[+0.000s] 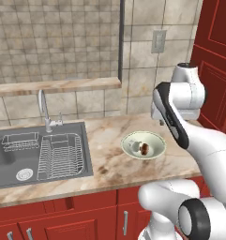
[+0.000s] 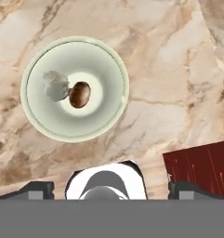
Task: Dump the mushroom and garlic from the bowl so the bowl can be washed. Place the bowl in the sink after clearing the leftovers.
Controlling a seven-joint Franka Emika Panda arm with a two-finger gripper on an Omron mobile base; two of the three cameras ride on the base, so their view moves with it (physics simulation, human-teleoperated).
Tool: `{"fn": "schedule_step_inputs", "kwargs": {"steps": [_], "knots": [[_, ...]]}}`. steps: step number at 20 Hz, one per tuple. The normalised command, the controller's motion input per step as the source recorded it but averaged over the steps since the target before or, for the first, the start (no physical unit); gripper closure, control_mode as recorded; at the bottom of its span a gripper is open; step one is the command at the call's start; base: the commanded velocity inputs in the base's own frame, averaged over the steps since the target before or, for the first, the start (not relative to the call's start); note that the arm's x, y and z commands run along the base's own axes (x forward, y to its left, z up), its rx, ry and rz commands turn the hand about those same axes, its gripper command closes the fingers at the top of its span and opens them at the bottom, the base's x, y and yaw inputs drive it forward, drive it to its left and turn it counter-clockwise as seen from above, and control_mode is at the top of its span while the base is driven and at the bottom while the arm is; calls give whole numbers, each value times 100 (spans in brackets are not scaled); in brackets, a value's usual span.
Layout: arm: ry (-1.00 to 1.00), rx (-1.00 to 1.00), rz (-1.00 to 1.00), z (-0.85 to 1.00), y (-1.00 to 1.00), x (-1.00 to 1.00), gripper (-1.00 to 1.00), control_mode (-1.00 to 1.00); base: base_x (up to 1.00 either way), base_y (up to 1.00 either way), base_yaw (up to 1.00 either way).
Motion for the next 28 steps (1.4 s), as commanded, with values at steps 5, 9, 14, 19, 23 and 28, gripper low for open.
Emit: {"fn": "schedule_step_inputs", "kwargs": {"steps": [5, 9, 14, 19, 23, 28], "knots": [[23, 13, -42, -98, -91, -9, -100, -100, 0, 0, 0], [15, 24, -29, -57, -26, 26, -100, -100, 0, 0, 0], [6, 15, -5, -45, 0, 32, -100, -100, 0, 0, 0], [0, 2, 0, -34, 16, 21, -100, -100, 0, 0, 0], [0, 0, 0, -33, 19, 36, -100, -100, 0, 0, 0], [0, 1, 0, -34, 8, 15, -100, -100, 0, 0, 0]]}}
